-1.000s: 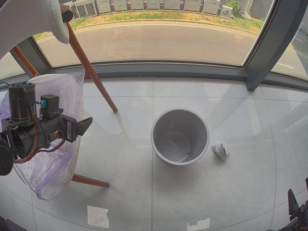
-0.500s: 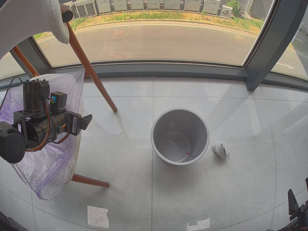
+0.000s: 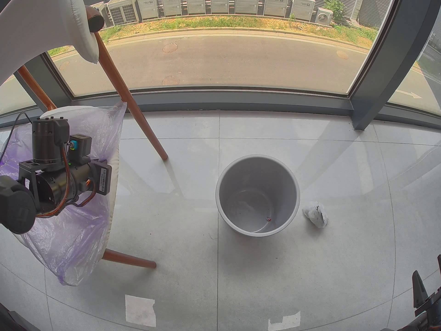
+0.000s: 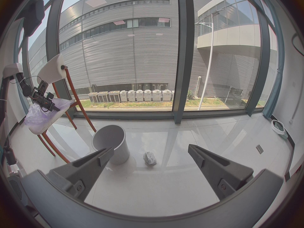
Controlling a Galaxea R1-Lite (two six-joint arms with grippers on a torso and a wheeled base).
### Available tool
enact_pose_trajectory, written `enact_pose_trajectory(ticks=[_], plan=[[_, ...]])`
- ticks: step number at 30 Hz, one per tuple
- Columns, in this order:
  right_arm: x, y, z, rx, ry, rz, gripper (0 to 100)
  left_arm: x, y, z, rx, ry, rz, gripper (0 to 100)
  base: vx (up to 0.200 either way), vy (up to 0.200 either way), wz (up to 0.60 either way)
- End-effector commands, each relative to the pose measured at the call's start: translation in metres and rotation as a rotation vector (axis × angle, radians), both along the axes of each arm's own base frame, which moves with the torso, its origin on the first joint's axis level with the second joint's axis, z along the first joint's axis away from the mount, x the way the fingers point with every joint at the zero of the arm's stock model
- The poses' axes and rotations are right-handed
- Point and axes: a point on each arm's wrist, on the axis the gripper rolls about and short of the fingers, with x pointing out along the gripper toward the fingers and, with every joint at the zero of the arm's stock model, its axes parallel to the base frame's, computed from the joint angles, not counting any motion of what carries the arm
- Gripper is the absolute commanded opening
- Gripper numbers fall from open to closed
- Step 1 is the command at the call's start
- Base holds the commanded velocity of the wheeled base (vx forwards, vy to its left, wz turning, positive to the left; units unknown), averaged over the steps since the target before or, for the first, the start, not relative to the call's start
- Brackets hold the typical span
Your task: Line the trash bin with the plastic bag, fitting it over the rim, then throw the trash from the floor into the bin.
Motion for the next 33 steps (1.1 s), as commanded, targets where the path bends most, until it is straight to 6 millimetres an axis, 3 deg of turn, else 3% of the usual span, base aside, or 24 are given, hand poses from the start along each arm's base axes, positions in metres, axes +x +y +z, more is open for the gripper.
enact_pose_trajectory(ticks=[1, 5, 11, 18, 22, 27, 33], plan=[[0.000, 0.000, -0.005, 0.000, 0.006, 0.000, 100, -0.009, 0.006, 0.011, -0.017, -0.039, 0.010, 0, 0.000, 0.000, 0.00], [0.000, 0.000, -0.005, 0.000, 0.006, 0.000, 100, -0.031, 0.010, 0.025, -0.050, -0.086, -0.022, 0, 0.000, 0.000, 0.00], [0.000, 0.000, -0.005, 0.000, 0.006, 0.000, 100, -0.066, 0.015, 0.030, -0.145, -0.119, -0.105, 0, 0.000, 0.000, 0.00], [0.000, 0.000, -0.005, 0.001, 0.006, 0.000, 100, -0.068, 0.007, 0.041, -0.287, -0.116, -0.379, 0, 0.000, 0.000, 0.00], [0.000, 0.000, -0.005, 0.001, 0.006, 0.000, 100, -0.064, -0.012, 0.055, -0.384, -0.119, -0.467, 0, 0.000, 0.000, 0.00], [0.000, 0.000, -0.005, 0.003, 0.006, 0.000, 100, -0.068, -0.051, 0.083, -0.562, -0.114, -0.593, 0, 0.000, 0.000, 0.00], [0.000, 0.000, -0.005, 0.003, 0.004, 0.000, 100, -0.071, -0.087, 0.085, -0.579, -0.068, -0.724, 0, 0.000, 0.000, 0.00]])
